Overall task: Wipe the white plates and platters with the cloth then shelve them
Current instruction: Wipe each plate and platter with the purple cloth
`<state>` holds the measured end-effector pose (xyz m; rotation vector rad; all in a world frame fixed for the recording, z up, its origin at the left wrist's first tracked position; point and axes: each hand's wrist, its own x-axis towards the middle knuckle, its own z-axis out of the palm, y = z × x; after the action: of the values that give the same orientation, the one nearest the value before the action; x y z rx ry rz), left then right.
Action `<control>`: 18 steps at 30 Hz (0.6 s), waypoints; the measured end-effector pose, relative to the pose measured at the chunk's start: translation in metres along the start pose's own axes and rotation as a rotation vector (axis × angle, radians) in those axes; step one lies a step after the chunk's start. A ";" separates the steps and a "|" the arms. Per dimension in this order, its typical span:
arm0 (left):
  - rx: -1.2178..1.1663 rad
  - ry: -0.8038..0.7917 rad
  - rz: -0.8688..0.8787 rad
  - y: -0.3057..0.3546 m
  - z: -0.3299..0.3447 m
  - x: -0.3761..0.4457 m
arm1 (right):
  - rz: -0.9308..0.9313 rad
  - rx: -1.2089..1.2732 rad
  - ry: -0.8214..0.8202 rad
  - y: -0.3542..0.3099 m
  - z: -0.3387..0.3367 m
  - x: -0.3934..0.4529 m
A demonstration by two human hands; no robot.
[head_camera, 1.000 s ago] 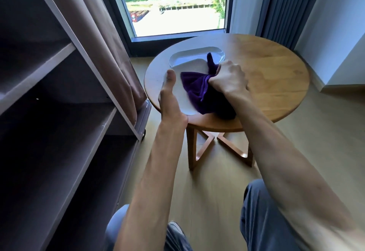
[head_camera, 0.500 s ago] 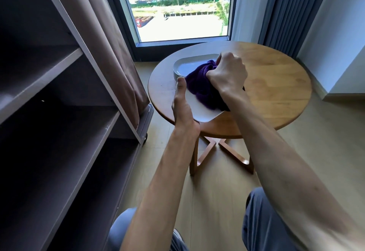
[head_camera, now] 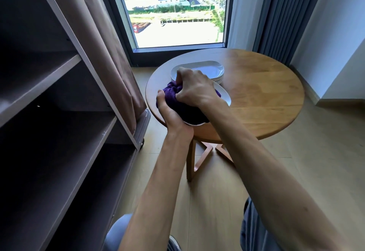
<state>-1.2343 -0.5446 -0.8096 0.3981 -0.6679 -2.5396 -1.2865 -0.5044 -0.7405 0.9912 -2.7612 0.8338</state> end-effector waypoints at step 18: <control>-0.041 -0.038 -0.058 0.019 -0.009 0.009 | 0.023 -0.084 -0.277 0.000 0.000 0.001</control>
<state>-1.2318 -0.5672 -0.8088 0.3612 -0.6251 -2.6172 -1.2875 -0.5052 -0.7404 1.1398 -3.0122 0.6192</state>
